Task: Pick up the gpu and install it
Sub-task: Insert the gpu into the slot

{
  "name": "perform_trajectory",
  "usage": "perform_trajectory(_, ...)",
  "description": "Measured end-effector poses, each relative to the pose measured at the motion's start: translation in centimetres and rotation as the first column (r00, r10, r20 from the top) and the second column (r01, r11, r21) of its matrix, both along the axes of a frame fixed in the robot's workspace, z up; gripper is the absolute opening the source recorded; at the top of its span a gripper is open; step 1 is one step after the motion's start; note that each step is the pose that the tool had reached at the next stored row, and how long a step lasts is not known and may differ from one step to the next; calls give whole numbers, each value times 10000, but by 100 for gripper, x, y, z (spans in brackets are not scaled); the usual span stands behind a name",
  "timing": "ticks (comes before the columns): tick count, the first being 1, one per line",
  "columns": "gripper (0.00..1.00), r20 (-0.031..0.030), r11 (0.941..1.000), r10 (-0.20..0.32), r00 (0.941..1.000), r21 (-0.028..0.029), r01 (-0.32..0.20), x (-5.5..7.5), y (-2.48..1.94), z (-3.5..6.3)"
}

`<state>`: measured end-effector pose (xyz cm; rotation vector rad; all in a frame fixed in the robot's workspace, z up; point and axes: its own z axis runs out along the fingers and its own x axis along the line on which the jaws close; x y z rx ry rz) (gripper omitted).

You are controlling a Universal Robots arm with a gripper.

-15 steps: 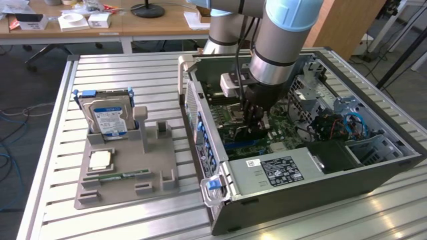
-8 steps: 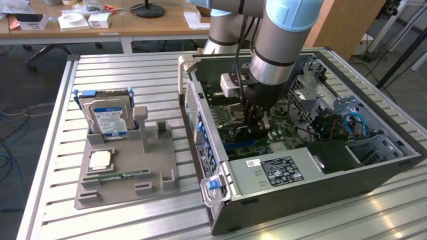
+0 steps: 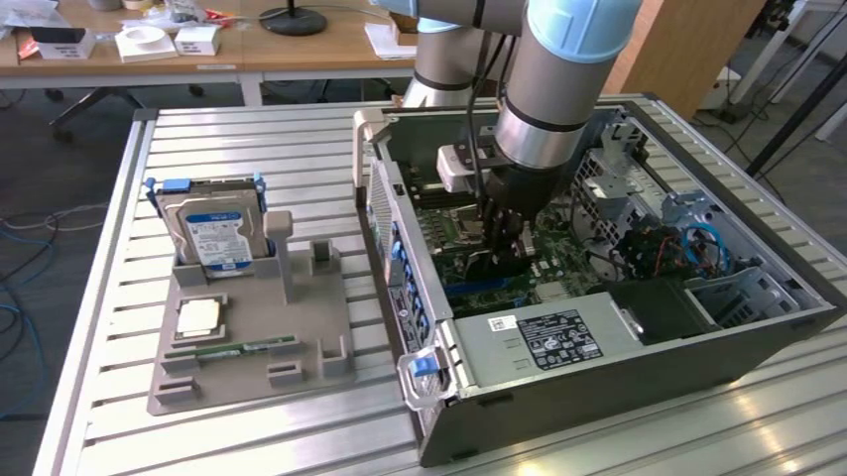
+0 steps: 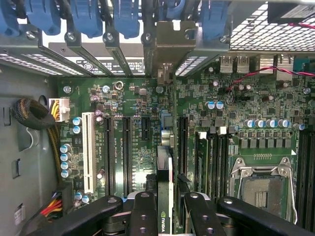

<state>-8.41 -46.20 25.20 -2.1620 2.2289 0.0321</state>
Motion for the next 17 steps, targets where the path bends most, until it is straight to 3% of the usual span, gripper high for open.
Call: perform_trajectory(17,26,-1,10000,-51,10000,-5,51,0,0,14)
